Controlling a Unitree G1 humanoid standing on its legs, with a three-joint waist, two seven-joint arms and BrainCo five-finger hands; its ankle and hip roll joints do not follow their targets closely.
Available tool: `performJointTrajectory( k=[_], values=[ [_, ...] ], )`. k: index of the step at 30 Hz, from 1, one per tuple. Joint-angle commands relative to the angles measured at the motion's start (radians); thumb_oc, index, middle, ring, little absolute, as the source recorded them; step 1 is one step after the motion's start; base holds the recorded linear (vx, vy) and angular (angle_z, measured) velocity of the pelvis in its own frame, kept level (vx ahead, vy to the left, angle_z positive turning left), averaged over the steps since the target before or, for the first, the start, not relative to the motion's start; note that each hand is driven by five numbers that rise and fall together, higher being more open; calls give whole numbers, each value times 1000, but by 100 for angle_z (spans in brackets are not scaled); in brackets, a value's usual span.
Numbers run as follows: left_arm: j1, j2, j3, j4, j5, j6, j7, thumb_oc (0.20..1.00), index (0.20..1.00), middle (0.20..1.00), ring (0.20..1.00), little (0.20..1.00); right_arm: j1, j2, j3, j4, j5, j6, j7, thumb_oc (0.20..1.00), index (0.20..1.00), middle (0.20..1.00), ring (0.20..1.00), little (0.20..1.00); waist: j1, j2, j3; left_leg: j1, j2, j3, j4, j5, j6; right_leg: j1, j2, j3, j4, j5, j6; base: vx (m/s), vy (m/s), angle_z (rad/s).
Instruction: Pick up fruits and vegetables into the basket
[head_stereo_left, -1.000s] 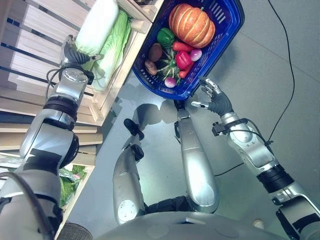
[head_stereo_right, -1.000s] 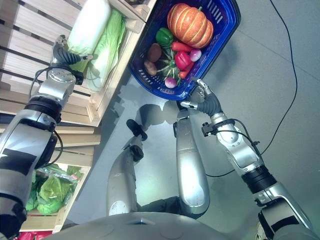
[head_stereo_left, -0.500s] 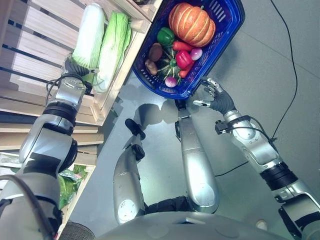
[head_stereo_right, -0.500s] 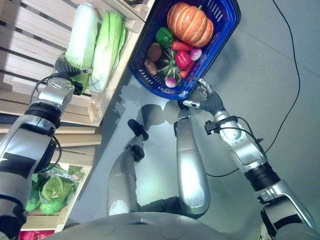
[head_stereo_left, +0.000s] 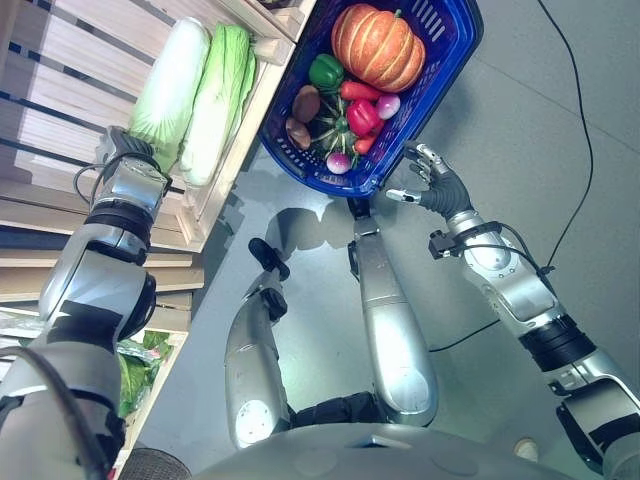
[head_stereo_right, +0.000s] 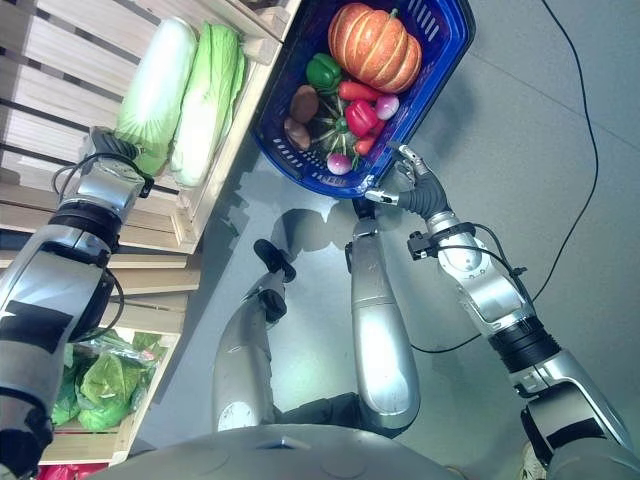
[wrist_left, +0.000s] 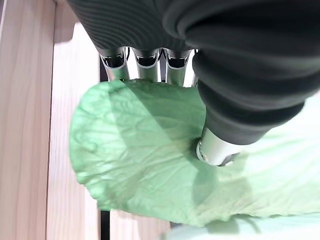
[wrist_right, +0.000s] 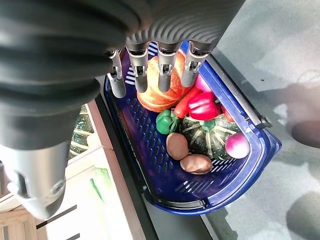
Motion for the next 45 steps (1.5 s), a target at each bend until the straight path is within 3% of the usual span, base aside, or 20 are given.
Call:
performJointTrajectory(
  k=[1, 8, 14, 15, 16, 17, 18, 23, 28, 34, 41, 45],
  values=[
    [45, 28, 65, 17, -97, -69, 32, 200, 200, 200, 200, 200, 2, 39, 7, -56, -7, -29, 3, 1000, 1000, 1000, 1000, 1000, -17, -29, -18, -67, -14, -21, 135, -78, -1, 35, 26, -33, 52, -100, 11, 0, 0, 0],
    [135, -5, 132, -68, -247, -226, -33, 200, 200, 200, 200, 200, 7, 52, -13, -98, -33, -49, 9, 1000, 1000, 1000, 1000, 1000, -1, -25, -18, -9, -21, -28, 106, -72, 2, 94, 17, -48, 33, -104, 13, 0, 0, 0],
    [177, -6, 162, -107, -244, -253, 13, 200, 200, 200, 200, 200, 7, 58, -19, -104, -44, -62, 5, 1000, 1000, 1000, 1000, 1000, 13, -26, -18, 19, -22, -29, 96, -71, 4, 127, 10, -64, 23, -105, 15, 0, -10, 1],
    [184, 7, 173, -131, -196, -278, 97, 479, 479, 479, 479, 479, 3, 57, -14, -106, -42, -63, -5, 1000, 1000, 1000, 1000, 1000, 23, -33, -18, 21, -20, -35, 97, -69, 6, 140, 9, -73, 17, -104, 13, -5, -79, 6],
    [183, 14, 176, -138, -195, -286, 109, 576, 576, 576, 576, 576, 1, 56, -12, -108, -42, -60, -7, 1000, 1000, 1000, 1000, 1000, 27, -34, -18, 22, -20, -38, 96, -69, 6, 142, 9, -75, 16, -105, 12, -8, -86, 6],
    [182, 17, 181, -144, -206, -296, 109, 918, 918, 918, 918, 918, -2, 54, -11, -107, -40, -58, -9, 1000, 1000, 1000, 1000, 1000, 30, -35, -18, 22, -20, -40, 95, -70, 6, 144, 10, -77, 18, -107, 11, -2, -51, 8],
    [181, 19, 186, -150, -198, -301, 122, 1000, 1000, 1000, 1000, 1000, -6, 54, -9, -105, -37, -55, -10, 1000, 1000, 1000, 1000, 1000, 33, -36, -18, 21, -21, -43, 96, -70, 7, 144, 11, -78, 21, -109, 10, 3, -57, 7],
    [159, 32, 187, -177, -123, -330, 223, 1000, 1000, 1000, 1000, 1000, -19, 56, 1, -101, -28, -42, -25, 1000, 1000, 1000, 1000, 1000, 40, -44, -18, 13, -21, -51, 99, -73, 8, 141, 17, -80, 24, -111, 7, 6, -49, 2],
    [124, 45, 175, -185, -63, -297, 274, 1000, 1000, 1000, 1000, 1000, -30, 59, 14, -85, -17, -45, -32, 1000, 1000, 1000, 1000, 1000, 45, -51, -18, -6, -18, -56, 109, -76, 9, 129, 21, -81, 33, -112, 5, 8, -43, 2],
    [83, 59, 140, -173, 10, -220, 299, 1000, 1000, 1000, 1000, 1000, -46, 59, 28, -74, -3, -47, -38, 1000, 1000, 1000, 1000, 1000, 44, -59, -18, -28, -13, -61, 124, -82, 9, 112, 27, -77, 41, -112, 5, 3, -9, -1],
    [43, 93, 80, -178, 244, -134, 359, 1000, 1000, 1000, 1000, 1000, -47, 58, 37, -68, 10, -54, -43, 1000, 1000, 1000, 1000, 1000, 43, -69, -18, -43, -6, -60, 135, -86, 8, 102, 30, -74, 43, -106, 7, 4, -18, 0],
    [0, 117, 34, -197, 295, -63, 345, 1000, 1000, 1000, 1000, 1000, -44, 49, 38, -70, 20, -60, -43, 1000, 1000, 1000, 1000, 1000, 38, -69, -18, -58, -3, -56, 139, -88, 7, 85, 33, -70, 48, -104, 10, -1, -24, 0]
  ],
)
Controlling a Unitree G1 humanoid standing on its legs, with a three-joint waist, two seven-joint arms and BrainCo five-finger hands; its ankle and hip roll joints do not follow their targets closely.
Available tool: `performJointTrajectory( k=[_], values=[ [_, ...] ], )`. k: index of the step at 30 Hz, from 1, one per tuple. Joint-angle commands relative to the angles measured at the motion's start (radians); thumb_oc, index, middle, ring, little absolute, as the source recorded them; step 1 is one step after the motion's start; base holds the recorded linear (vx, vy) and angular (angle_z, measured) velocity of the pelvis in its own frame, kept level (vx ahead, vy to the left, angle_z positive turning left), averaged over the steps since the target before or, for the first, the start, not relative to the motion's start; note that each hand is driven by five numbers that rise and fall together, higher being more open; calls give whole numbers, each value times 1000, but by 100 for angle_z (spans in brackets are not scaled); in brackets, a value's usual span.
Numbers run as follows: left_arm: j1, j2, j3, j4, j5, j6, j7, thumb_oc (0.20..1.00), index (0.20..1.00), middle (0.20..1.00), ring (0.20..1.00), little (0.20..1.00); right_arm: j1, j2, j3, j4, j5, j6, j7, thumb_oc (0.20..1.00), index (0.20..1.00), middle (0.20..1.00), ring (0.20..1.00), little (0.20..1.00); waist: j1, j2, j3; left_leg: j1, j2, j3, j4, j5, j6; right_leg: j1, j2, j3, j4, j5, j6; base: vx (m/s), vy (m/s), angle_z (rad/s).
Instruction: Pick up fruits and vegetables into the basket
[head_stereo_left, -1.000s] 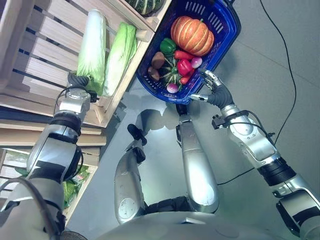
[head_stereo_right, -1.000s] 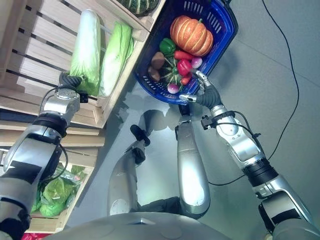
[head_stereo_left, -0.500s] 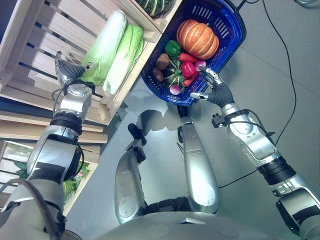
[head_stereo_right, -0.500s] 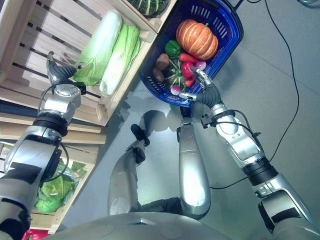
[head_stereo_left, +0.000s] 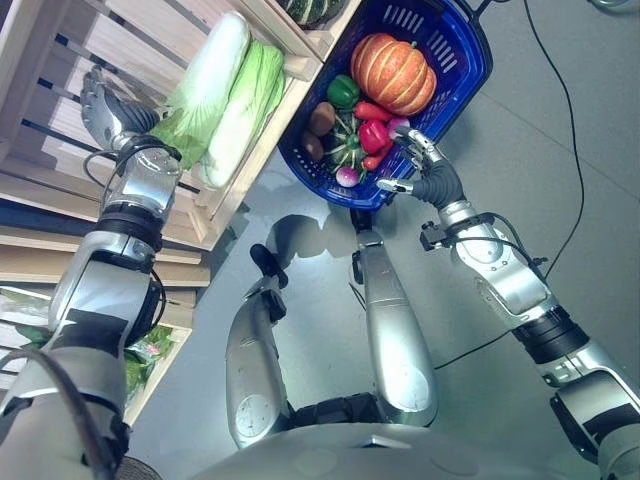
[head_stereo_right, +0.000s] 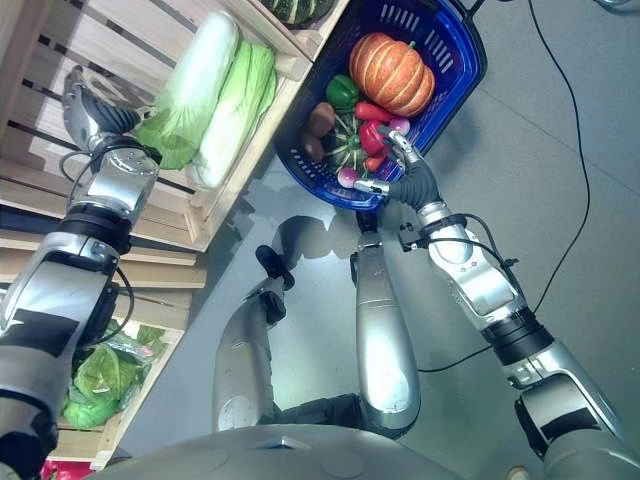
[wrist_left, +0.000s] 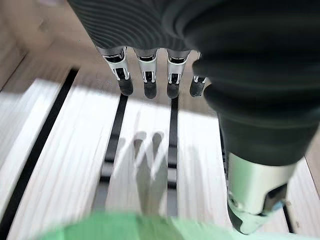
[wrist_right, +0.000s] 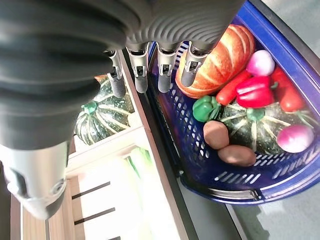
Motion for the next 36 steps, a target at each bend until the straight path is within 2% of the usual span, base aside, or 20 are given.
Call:
performJointTrajectory(
  k=[1, 5, 9, 11, 18, 23, 26, 34, 36],
  values=[
    [-43, 107, -27, 4, 65, 41, 20, 1000, 1000, 1000, 1000, 1000, 3, 39, 5, -34, 23, -58, -15, 1000, 1000, 1000, 1000, 1000, -11, -55, -21, -89, -21, 3, 89, -50, 9, -16, 29, -22, 83, -104, 10, 0, 0, 0],
    [-71, 94, -38, 27, 21, 30, -39, 1000, 1000, 1000, 1000, 1000, -14, 46, 13, -29, 28, -45, -23, 1000, 1000, 1000, 1000, 1000, -16, -54, -21, -99, -19, 9, 88, -48, 7, -28, 31, -20, 82, -103, 11, 0, 0, 0],
    [-87, 70, -50, 75, -81, 13, -153, 1000, 1000, 1000, 1000, 1000, -30, 53, 15, -29, 32, -14, -12, 1000, 1000, 1000, 1000, 1000, -24, -50, -21, -122, -18, 13, 95, -49, 6, -58, 31, -19, 91, -101, 15, -3, 2, -2],
    [-87, 62, -51, 86, -94, 9, -164, 1000, 1000, 1000, 1000, 1000, -32, 56, 12, -28, 31, -7, -8, 1000, 1000, 1000, 1000, 1000, -26, -50, -21, -130, -18, 14, 97, -50, 6, -66, 31, -19, 93, -100, 16, -8, 10, -13],
    [-67, 14, -30, 147, -315, -26, -297, 1000, 1000, 1000, 1000, 1000, -36, 63, 10, -18, 35, 0, -1, 1000, 1000, 1000, 1000, 1000, -37, -52, -21, -161, -15, 25, 95, -45, 1, -102, 32, -18, 85, -91, 23, -5, 2, -4],
    [-51, -13, 0, 168, -423, -46, -321, 1000, 1000, 1000, 1000, 1000, -39, 72, 7, -14, 24, 10, -2, 1000, 1000, 1000, 1000, 1000, -40, -52, -21, -185, -13, 29, 99, -42, -1, -126, 34, -20, 86, -87, 25, 2, 3, -3],
    [-49, -12, 9, 176, -421, -50, -309, 1000, 1000, 1000, 1000, 1000, -39, 68, 4, -10, 28, 8, -5, 1000, 1000, 1000, 1000, 1000, -40, -53, -21, -200, -12, 28, 105, -43, -3, -137, 34, -22, 87, -87, 24, 4, 2, -3],
    [-56, -9, 19, 193, -448, -3, -269, 1000, 1000, 1000, 1000, 1000, -27, 67, 0, -8, 34, 7, -15, 1000, 1000, 1000, 1000, 1000, -39, -62, -21, -241, -10, 17, 123, -47, -2, -174, 40, -23, 98, -84, 23, 3, -3, -1],
    [-63, -6, 16, 206, -435, 31, -281, 1000, 1000, 1000, 1000, 1000, -30, 65, 4, -4, 42, 4, -21, 1000, 1000, 1000, 1000, 1000, -38, -66, -21, -252, -8, 14, 128, -48, -1, -183, 40, -24, 96, -82, 23, 1, -10, -2]
  ],
)
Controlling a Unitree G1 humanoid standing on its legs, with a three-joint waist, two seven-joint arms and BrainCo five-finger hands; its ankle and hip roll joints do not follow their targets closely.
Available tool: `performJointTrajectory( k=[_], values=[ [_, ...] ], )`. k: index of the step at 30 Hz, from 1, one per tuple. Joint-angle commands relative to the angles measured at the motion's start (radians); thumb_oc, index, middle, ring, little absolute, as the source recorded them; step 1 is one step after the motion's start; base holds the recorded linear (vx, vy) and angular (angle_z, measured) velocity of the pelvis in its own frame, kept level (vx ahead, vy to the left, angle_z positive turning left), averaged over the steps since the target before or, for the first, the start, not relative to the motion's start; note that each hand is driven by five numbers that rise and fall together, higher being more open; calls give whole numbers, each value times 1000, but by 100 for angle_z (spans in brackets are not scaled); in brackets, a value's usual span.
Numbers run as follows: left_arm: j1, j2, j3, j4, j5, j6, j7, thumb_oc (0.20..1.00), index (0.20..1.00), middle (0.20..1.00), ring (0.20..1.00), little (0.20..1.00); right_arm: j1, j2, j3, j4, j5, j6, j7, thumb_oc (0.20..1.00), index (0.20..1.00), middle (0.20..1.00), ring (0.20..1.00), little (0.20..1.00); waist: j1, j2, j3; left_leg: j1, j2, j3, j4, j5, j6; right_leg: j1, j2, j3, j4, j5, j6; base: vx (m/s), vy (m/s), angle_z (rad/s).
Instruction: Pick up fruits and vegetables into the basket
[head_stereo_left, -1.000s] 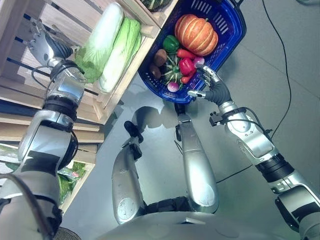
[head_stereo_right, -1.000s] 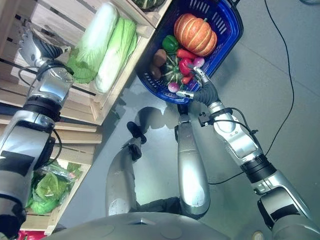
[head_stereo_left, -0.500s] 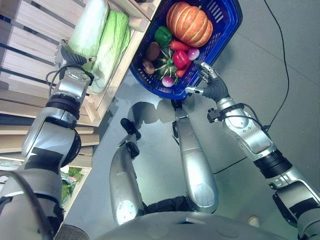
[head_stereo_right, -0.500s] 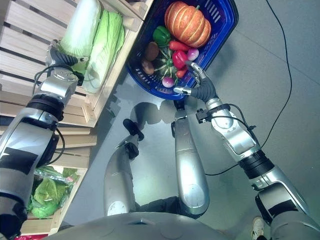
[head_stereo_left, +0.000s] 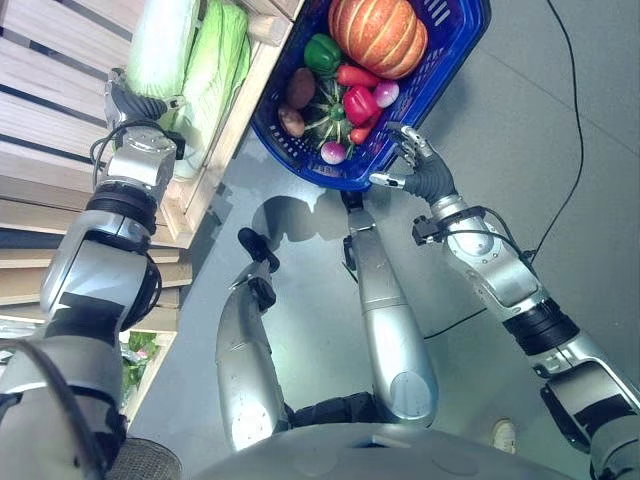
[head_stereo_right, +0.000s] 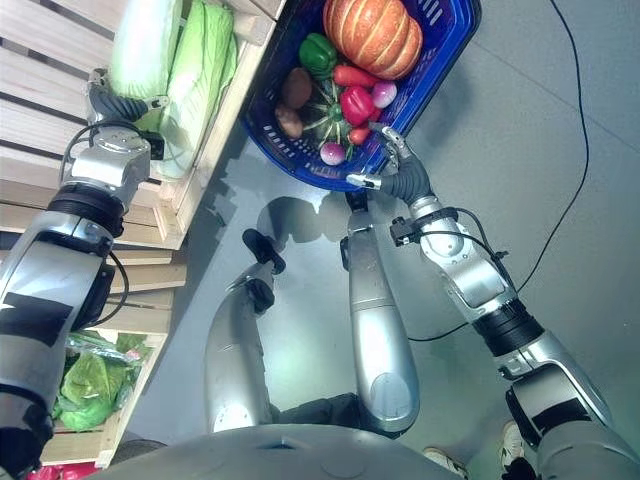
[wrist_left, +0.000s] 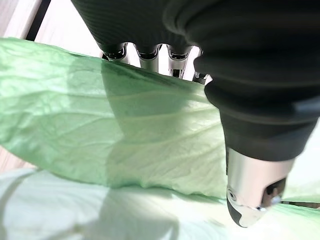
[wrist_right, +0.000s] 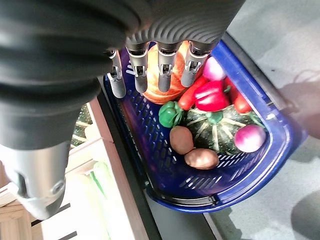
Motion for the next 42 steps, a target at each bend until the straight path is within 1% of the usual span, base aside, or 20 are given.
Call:
performJointTrajectory(
  k=[1, 2, 3, 4, 8, 10, 12, 17, 23, 26, 30, 31, 32, 33, 35, 36, 37, 38, 40, 42],
  values=[
    [37, 5, 31, 102, -38, 77, -69, 1000, 1000, 1000, 1000, 1000, 17, 33, -4, -21, 34, -41, -12, 1000, 1000, 1000, 1000, 1000, -15, -55, -14, -86, -24, 8, 57, -15, 5, 2, 15, -67, 58, -83, 21, 2, -14, -3],
    [39, 4, 29, 107, -23, 92, -65, 1000, 1000, 1000, 1000, 1000, 17, 33, -3, -18, 36, -44, -12, 1000, 1000, 1000, 1000, 1000, -15, -55, -14, -90, -24, 7, 59, -16, 6, -3, 16, -67, 61, -83, 21, 4, -12, -3],
    [38, 5, 26, 114, -14, 107, -61, 517, 517, 517, 517, 517, 17, 33, -3, -17, 38, -46, -13, 1000, 1000, 1000, 1000, 1000, -15, -56, -14, -93, -23, 6, 61, -17, 6, -5, 17, -67, 63, -83, 21, 5, -10, -4],
    [35, 7, 22, 122, -3, 121, -63, 200, 200, 200, 200, 200, 16, 33, -2, -16, 40, -48, -14, 1000, 1000, 1000, 1000, 1000, -15, -58, -14, -96, -23, 5, 64, -18, 7, -7, 17, -67, 63, -82, 22, 1, -11, -5],
    [31, 9, -6, 144, 61, 180, -70, 200, 200, 200, 200, 200, 17, 28, 0, -19, 50, -53, -21, 1000, 1000, 1000, 1000, 1000, -15, -61, -14, -105, -23, 0, 69, -19, 7, -14, 17, -66, 65, -80, 21, 0, -3, -1],
    [31, 8, -11, 150, 69, 189, -83, 200, 200, 200, 200, 200, 18, 27, 2, -17, 53, -59, -22, 1000, 1000, 1000, 1000, 1000, -15, -61, -14, -107, -23, 0, 71, -20, 7, -17, 18, -65, 67, -80, 21, 0, 0, 0],
    [37, -2, -15, 159, 58, 198, -127, 200, 200, 200, 200, 200, 19, 29, 2, -18, 50, -69, -19, 1000, 1000, 1000, 1000, 1000, -17, -60, -14, -106, -24, -1, 70, -20, 6, -16, 18, -64, 66, -81, 21, 0, 0, 0],
    [59, -22, -6, 151, 40, 191, -148, 200, 200, 200, 200, 200, 21, 36, 0, -29, 35, -74, -18, 1000, 1000, 1000, 1000, 1000, -16, -58, -14, -92, -27, -2, 62, -19, 6, -4, 17, -63, 65, -83, 20, 0, 0, 0],
    [88, -32, 14, 133, -18, 147, -139, 200, 200, 200, 200, 200, 23, 40, -4, -44, 11, -87, -23, 1000, 1000, 1000, 1000, 1000, -10, -57, -14, -62, -32, -6, 43, -14, 6, 29, 14, -66, 53, -85, 18, 0, 0, 0],
    [120, -32, 52, 95, -78, 64, -115, 200, 200, 200, 200, 200, 38, 43, -21, -65, 1, -106, -23, 1000, 1000, 1000, 1000, 1000, -3, -54, -14, -25, -35, -8, 27, -12, 7, 64, 10, -72, 46, -91, 17, 0, 0, 0],
    [181, -22, 111, 3, -111, -115, -72, 200, 200, 200, 200, 200, 61, 42, -55, -113, -47, -146, -18, 1000, 1000, 1000, 1000, 1000, 13, -47, -14, 30, -40, -15, 9, -12, 10, 119, 3, -81, 32, -97, 16, -12, 1, 5],
    [190, -21, 118, -10, -107, -130, -70, 200, 200, 200, 200, 200, 64, 41, -59, -118, -51, -150, -18, 1000, 1000, 1000, 1000, 1000, 16, -47, -14, 37, -40, -16, 6, -12, 10, 126, 1, -83, 30, -97, 16, -14, -10, 6],
    [214, -18, 136, -50, -85, -168, -50, 200, 200, 200, 200, 200, 71, 40, -72, -134, -62, -167, -17, 1000, 1000, 1000, 1000, 1000, 25, -45, -14, 53, -42, -19, 1, -13, 12, 144, -3, -88, 24, -99, 17, -10, -14, 4],
    [226, -18, 141, -67, -80, -182, -43, 200, 200, 200, 200, 200, 75, 40, -77, -141, -64, -174, -15, 1000, 1000, 1000, 1000, 1000, 27, -43, -14, 59, -43, -20, -1, -13, 12, 152, -4, -90, 22, -99, 17, -13, -25, 4],
    [296, -22, 166, -174, -36, -271, 1, 200, 200, 200, 200, 200, 83, 43, -109, -189, -64, -190, -9, 1000, 1000, 1000, 1000, 1000, 51, -40, -14, 101, -52, -30, -14, -15, 16, 199, -14, -106, 6, -98, 18, -56, -62, 15],
    [315, -27, 180, -213, -24, -313, 20, 200, 200, 200, 200, 200, 74, 46, -119, -201, -63, -195, -7, 1000, 1000, 1000, 1000, 1000, 61, -40, -14, 94, -53, -23, -28, 15, 26, 195, -19, -115, -13, -66, 12, -24, -75, 21],
    [347, -37, 191, -252, 2, -360, 31, 200, 200, 200, 200, 200, 71, 51, -121, -207, -79, -210, -8, 1000, 1000, 1000, 1000, 1000, 74, -38, -14, 128, -57, -38, -27, -13, 19, 233, -23, -121, -13, -93, 20, -102, -76, 23],
    [360, -41, 197, -288, 16, -393, 40, 200, 200, 200, 200, 200, 52, 55, -125, -217, -89, -216, -6, 1000, 1000, 1000, 1000, 1000, 84, -37, -14, 121, -59, -30, -40, 16, 29, 229, -28, -132, -31, -63, 14, -25, -63, 31],
    [402, -55, 201, -353, 63, -455, 46, 200, 200, 200, 200, 200, 24, 64, -128, -234, -81, -210, 6, 1000, 1000, 1000, 1000, 1000, 109, -36, -14, 144, -65, -43, -45, 13, 33, 261, -36, -147, -41, -62, 15, -55, -77, 25],
    [425, -63, 205, -412, 104, -492, 40, 200, 200, 200, 200, 200, -10, 73, -128, -240, -57, -178, -2, 1000, 1000, 1000, 1000, 1000, 129, -38, -14, 159, -70, -56, -43, 9, 35, 285, -41, -158, -44, -62, 15, -11, -85, 16]
  ],
)
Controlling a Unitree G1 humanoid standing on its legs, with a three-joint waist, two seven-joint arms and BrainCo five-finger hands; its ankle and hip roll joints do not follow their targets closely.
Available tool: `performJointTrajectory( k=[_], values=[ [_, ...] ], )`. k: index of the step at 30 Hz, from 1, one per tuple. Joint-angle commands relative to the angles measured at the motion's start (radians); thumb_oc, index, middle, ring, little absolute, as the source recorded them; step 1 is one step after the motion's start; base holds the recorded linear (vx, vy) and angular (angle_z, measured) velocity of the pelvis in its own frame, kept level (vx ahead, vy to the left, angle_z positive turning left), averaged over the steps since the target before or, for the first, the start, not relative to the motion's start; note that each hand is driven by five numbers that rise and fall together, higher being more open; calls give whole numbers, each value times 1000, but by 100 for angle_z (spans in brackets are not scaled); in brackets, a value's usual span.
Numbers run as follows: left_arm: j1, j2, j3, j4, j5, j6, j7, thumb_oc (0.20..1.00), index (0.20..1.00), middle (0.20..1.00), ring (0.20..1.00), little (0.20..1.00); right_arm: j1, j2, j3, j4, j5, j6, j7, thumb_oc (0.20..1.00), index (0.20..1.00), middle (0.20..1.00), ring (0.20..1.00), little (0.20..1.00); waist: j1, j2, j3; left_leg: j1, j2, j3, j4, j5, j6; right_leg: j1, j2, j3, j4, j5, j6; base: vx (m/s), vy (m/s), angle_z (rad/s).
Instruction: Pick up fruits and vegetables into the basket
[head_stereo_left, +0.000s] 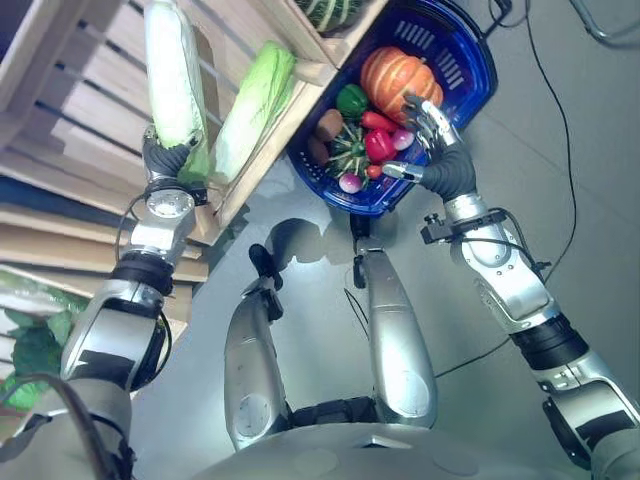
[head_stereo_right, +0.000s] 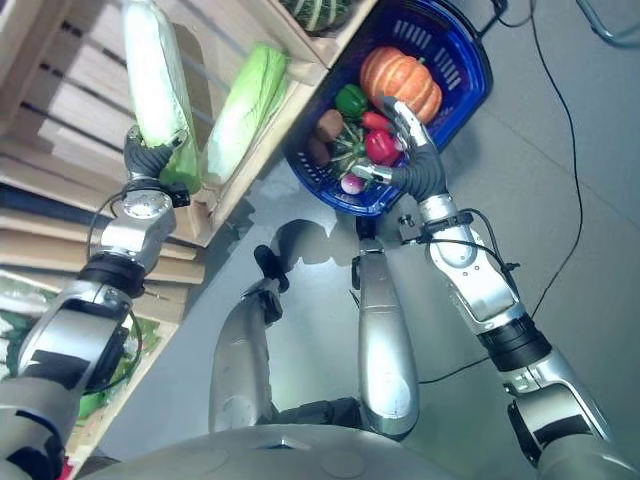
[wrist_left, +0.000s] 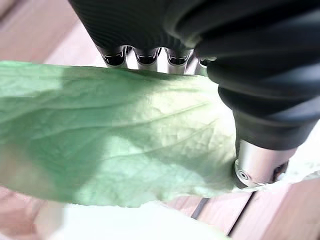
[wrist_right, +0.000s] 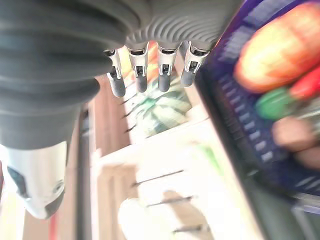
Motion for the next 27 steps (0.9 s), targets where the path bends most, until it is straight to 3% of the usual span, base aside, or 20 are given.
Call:
performJointTrajectory(
  k=[1, 9, 14, 20, 27],
  values=[
    [5, 21, 56, -112, 140, -154, 29, 200, 200, 200, 200, 200, -57, 40, -39, -92, 40, -20, 11, 1000, 1000, 1000, 1000, 1000, 24, -20, 6, 14, -49, 26, 30, -37, 42, 105, -5, -42, -14, -61, 37, -9, -101, 19],
    [19, 57, 35, -279, 305, -191, 19, 200, 200, 200, 200, 200, -157, 104, -24, -81, 175, 47, 35, 1000, 1000, 1000, 1000, 1000, 83, -44, 6, 78, -55, -1, 31, -46, 52, 190, -11, -72, -21, -61, 39, 11, -85, 18],
    [24, 80, 13, -364, 496, -266, 63, 200, 200, 200, 200, 200, -178, 157, -35, -68, 303, 9, 47, 1000, 1000, 1000, 1000, 1000, 116, -58, 6, 114, -65, -17, 32, -54, 56, 236, -21, -89, -28, -58, 41, 17, -71, 16],
    [34, 87, -11, -398, 580, -319, 88, 200, 200, 200, 200, 200, -202, 212, -38, -50, 375, -28, 40, 1000, 1000, 1000, 1000, 1000, 133, -65, 6, 151, -68, -18, 33, -61, 58, 279, -33, -98, -39, -51, 46, 17, -25, 10],
    [33, 107, -79, -456, 794, -302, 139, 200, 200, 200, 200, 200, -231, 235, -18, -45, 447, -12, 34, 1000, 1000, 1000, 1000, 1000, 150, -71, 5, 190, -71, -19, 36, -68, 59, 326, -46, -105, -53, -44, 52, 20, -10, 4]
  ],
)
